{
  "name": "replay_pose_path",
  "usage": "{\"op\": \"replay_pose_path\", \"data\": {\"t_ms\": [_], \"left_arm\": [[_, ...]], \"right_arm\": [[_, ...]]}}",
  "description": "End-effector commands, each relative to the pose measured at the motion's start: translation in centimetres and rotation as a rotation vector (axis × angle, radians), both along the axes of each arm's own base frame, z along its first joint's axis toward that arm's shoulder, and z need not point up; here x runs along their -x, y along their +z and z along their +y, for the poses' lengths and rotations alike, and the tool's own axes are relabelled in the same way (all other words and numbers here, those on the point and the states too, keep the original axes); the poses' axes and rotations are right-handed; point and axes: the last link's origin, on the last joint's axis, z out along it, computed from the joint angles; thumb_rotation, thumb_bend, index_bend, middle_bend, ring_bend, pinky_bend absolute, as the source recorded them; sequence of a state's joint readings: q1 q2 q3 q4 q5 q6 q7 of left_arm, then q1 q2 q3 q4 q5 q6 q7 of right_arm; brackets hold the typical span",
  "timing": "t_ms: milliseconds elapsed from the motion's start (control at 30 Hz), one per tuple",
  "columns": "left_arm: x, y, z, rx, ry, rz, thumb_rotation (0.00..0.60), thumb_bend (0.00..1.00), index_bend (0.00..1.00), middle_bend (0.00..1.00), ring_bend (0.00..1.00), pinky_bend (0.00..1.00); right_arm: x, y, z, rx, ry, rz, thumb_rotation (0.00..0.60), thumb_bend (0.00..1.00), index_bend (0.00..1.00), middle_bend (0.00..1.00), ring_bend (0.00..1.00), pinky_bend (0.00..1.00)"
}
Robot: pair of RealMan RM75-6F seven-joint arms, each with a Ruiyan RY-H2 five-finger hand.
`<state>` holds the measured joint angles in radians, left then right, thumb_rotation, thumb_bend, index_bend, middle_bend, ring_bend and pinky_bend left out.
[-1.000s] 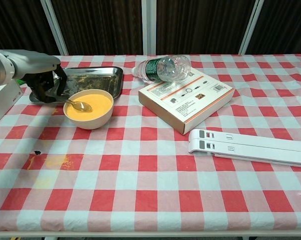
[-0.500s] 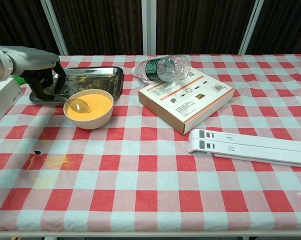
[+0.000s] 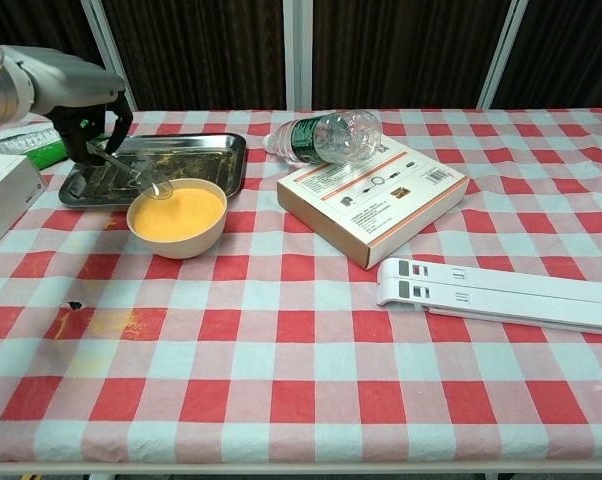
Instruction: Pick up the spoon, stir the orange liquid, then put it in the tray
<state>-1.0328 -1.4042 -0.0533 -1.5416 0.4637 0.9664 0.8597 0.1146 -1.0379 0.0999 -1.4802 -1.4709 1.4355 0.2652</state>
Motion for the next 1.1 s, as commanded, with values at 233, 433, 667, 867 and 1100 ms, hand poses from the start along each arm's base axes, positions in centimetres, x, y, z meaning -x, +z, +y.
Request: {"op": "replay_pose_path", "data": {"t_ms": [233,433,667,867,1100], "left_arm": [[-3.4,-2.2,-0.2,-0.036,-0.114,0.284,0.600,0.46,0.66,0.98,0.94,0.95],[-4.1,-3.7,-0.5,-0.052,-0.138,0.392,0.600,0.46,0.68,0.98,0.95,0.96],[-4.3,-5.5,-1.1,-0.027,-0.137,0.448,0.600,0.46,0.68,0.99,0.96,0.96],[-4.4,-5.9,-1.2,0.020,-0.090,0.393,0.600,0.46,0.68,0.99,0.96,0.96],[-4.3,-5.1,-0.6,0.066,-0.010,0.247,0.600,0.47,0.68,0.99,0.96,0.96]], "right_arm": [[0.2,-0.1,0.0,-0.004,-0.004,-0.005,0.600,0.25,0.14,0.14,0.02,0.06],[0.5,0.1,0.2,0.003,-0.013,-0.005,0.600,0.25,0.14,0.14,0.02,0.06],[0.7,0.0,0.3,0.000,-0.016,-0.011,0.600,0.25,0.14,0.14,0.02,0.06],[0.9,0.0,0.4,0.002,-0.019,-0.014,0.600,0.25,0.14,0.14,0.02,0.06],[0.9,0.1,0.4,0.007,-0.016,-0.016,0.600,0.25,0.14,0.14,0.02,0.06]]}}
